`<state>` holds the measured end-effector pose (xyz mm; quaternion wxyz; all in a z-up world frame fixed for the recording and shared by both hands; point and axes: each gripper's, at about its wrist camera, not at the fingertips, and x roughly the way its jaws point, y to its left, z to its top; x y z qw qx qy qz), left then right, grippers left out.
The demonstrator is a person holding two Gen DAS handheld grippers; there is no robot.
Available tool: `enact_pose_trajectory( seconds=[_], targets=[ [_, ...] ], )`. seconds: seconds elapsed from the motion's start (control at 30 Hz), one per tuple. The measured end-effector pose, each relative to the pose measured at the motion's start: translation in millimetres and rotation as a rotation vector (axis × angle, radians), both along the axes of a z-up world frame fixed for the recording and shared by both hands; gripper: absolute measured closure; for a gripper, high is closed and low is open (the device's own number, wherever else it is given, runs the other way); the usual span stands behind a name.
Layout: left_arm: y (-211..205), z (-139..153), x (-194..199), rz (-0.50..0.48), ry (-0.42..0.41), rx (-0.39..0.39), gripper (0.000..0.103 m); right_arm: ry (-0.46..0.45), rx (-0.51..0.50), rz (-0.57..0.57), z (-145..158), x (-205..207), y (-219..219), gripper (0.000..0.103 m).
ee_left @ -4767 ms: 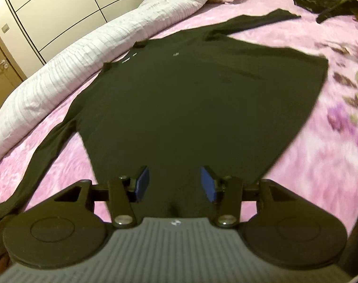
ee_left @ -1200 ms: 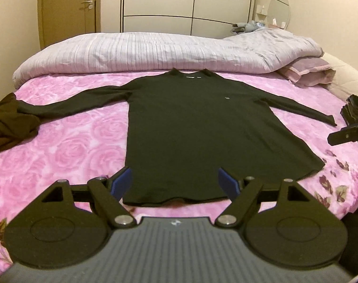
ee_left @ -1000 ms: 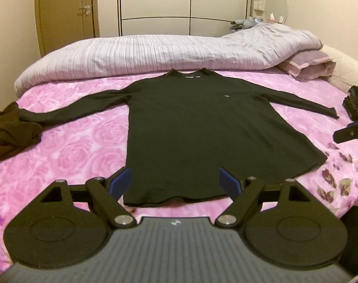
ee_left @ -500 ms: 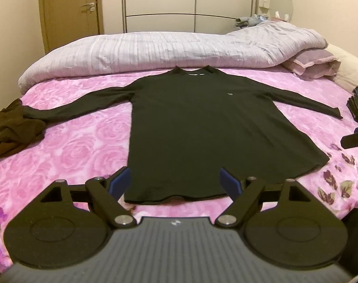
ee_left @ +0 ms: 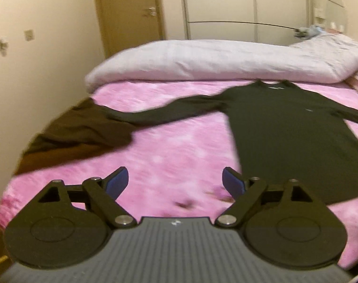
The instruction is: Fold clothes
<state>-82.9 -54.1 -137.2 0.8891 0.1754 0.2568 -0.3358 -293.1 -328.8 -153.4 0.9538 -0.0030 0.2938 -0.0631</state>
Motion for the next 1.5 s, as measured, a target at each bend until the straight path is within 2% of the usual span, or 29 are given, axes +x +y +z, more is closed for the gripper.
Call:
enact_pose_trajectory(
  seconds=[0.07,0.2,0.3,0.43,0.47,0.5,0.6,0.83,0.97,1.13,1.27,1.33,1.37,1.5],
  targets=[
    [5,1,27,0.013,-0.023,0.009,0.017,-0.031,-0.021,0.104,-1,29,14,0.033],
    [9,-2,86,0.016,-0.058,0.024,0.017,-0.050,-0.143,0.287,-14,101,49,0.033],
    [4,-7,133,-0.021,-0.069,0.019,0.017,-0.052,-0.206,0.360,-30,159,67,0.034],
    [-14,-20,191,-0.159,-0.087,0.042,0.017,-0.040,-0.196,0.379,-57,245,72,0.039],
    [-17,-23,203,-0.189,-0.092,0.050,0.017,-0.037,-0.193,0.383,-63,266,73,0.045],
    [-17,-27,211,-0.197,-0.097,0.057,0.017,-0.037,-0.188,0.391,-69,287,75,0.050],
    [-16,-37,235,-0.220,-0.112,0.079,0.017,-0.046,-0.167,0.427,-85,346,81,0.055],
    [-13,-60,291,-0.274,-0.146,0.130,0.017,-0.069,-0.104,0.530,-126,454,101,0.062],
    [-7,-72,301,-0.270,-0.146,0.134,0.017,-0.087,-0.130,0.582,-146,479,120,0.063],
    [1,-88,307,-0.256,-0.141,0.131,0.017,-0.104,-0.141,0.558,-157,506,134,0.063],
    [10,-94,307,-0.250,-0.133,0.131,0.017,-0.080,-0.140,0.535,-165,520,139,0.065],
    [14,-95,307,-0.237,-0.125,0.128,0.017,-0.064,-0.139,0.538,-168,524,138,0.079],
    [14,-94,306,-0.234,-0.121,0.123,0.017,-0.069,-0.130,0.534,-166,521,136,0.089],
    [10,-88,296,-0.237,-0.113,0.100,0.017,-0.141,-0.050,0.491,-147,504,117,0.094]
  ],
)
